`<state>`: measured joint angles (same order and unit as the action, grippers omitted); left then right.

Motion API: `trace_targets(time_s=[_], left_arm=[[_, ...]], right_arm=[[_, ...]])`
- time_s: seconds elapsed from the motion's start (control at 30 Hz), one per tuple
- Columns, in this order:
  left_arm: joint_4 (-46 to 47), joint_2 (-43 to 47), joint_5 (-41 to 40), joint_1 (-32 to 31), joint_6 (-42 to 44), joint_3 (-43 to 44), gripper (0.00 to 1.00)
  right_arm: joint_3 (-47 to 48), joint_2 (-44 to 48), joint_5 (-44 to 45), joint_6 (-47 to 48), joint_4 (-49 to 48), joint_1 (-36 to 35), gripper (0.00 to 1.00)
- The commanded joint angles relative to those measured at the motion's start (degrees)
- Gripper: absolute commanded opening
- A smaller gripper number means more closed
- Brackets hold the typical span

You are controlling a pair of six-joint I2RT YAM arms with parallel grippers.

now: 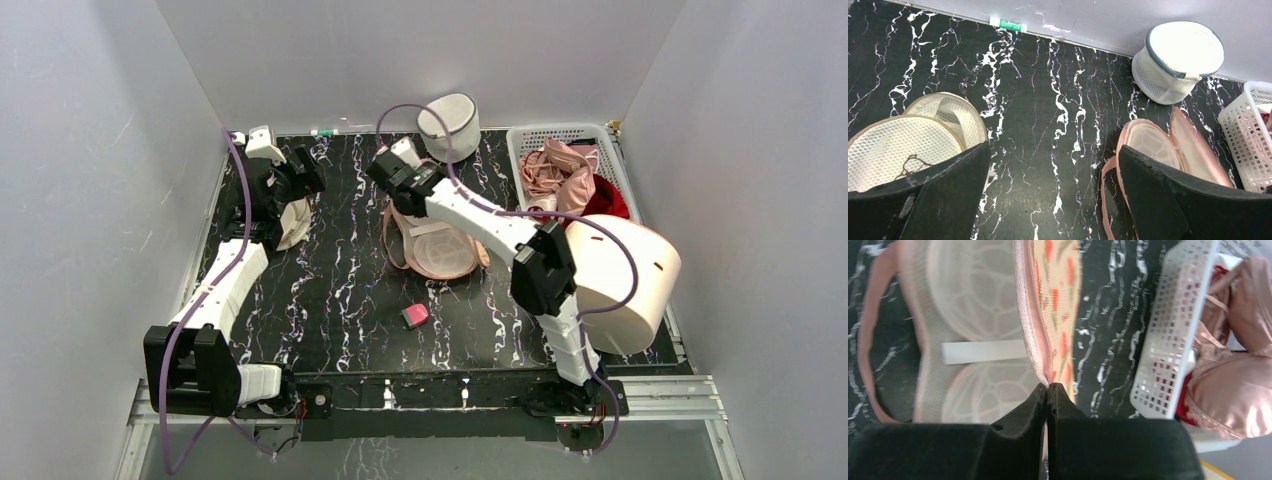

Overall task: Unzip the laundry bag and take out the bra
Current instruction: Close the laundry bag at the center of the board.

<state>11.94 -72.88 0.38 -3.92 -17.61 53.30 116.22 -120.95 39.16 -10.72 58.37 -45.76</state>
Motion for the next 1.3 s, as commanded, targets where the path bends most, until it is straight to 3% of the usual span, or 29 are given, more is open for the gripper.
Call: trace_targets(time_s=[0.0, 0.67, 0.9, 1.07, 1.17, 1.27], left_arm=[[1.2, 1.7, -0.1, 0.0, 0.2, 0.4, 0.99], [1.0, 1.8, -0.3, 0.1, 0.5, 0.5, 0.98], [0.9, 1.6, -0.2, 0.1, 0.7, 0.7, 0.98], [0.9, 1.5, -0.3, 0.1, 0.8, 0.7, 0.98], [0.9, 1.4, -0.2, 0.1, 1.0, 0.7, 0.98], [0.6, 1.3, -0.3, 0.2, 1.2, 0.8, 0.98]], right_arm=[[7.3, -3.7, 2.5, -1.5, 0.8, -3.9, 0.00], [10.4, -14.7, -14.1, -6.8, -11.6, -5.8, 0.06], [7.9, -15.0, -25.4, -10.6, -16.7, -5.1, 0.19], [2.1, -12.0, -34.0, -12.4, -22.2, -3.5, 0.41], [-4.3, -9.5, -46.1, -15.8, -28.9, -0.7, 0.56], [-12.6, -5.2, -64.1, -19.9, -40.4, 2.0, 0.63]])
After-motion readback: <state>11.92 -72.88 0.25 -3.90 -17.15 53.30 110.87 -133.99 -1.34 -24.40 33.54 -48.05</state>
